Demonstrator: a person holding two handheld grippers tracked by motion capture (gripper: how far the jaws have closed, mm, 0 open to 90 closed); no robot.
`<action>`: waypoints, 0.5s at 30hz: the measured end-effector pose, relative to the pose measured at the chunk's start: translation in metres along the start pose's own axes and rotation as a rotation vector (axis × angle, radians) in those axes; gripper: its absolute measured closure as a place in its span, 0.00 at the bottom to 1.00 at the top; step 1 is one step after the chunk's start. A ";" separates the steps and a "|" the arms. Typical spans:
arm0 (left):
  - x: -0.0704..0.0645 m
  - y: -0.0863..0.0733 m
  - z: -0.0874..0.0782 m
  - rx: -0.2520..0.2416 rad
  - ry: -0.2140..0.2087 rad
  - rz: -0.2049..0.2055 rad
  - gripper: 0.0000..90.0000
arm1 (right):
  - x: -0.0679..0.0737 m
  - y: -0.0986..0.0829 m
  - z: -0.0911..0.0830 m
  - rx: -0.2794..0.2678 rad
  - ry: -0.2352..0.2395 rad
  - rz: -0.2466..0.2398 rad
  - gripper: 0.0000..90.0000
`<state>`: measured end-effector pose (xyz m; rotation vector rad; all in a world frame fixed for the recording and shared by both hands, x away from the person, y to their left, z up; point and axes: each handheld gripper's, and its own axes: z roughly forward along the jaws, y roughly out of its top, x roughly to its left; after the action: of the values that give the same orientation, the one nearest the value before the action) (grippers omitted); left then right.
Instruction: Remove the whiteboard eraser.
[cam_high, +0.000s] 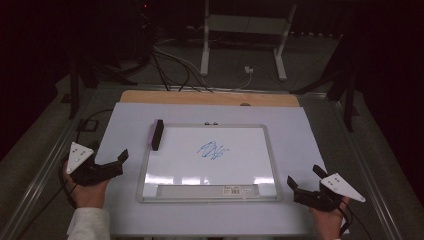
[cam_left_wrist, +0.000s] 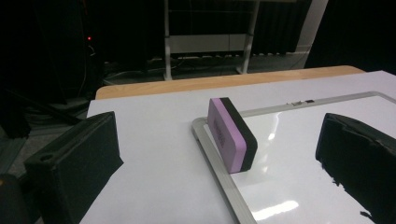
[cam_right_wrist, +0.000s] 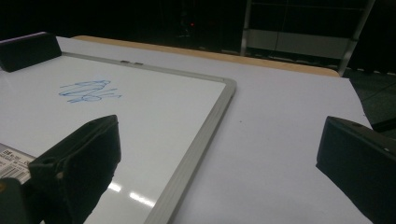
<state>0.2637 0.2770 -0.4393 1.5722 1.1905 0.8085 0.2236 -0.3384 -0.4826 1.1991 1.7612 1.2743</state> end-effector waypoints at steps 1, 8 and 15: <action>0.000 0.000 0.001 0.001 0.000 -0.001 0.01 | 0.000 0.000 0.000 0.000 0.000 0.001 0.00; 0.001 0.000 0.009 0.005 0.011 -0.006 0.01 | -0.001 0.000 0.000 0.000 -0.004 0.001 0.00; 0.000 0.000 0.016 0.007 0.005 -0.003 0.01 | 0.000 0.000 0.000 0.000 -0.004 0.004 0.00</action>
<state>0.2783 0.2726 -0.4439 1.5738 1.2005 0.8078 0.2234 -0.3388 -0.4826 1.2051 1.7565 1.2730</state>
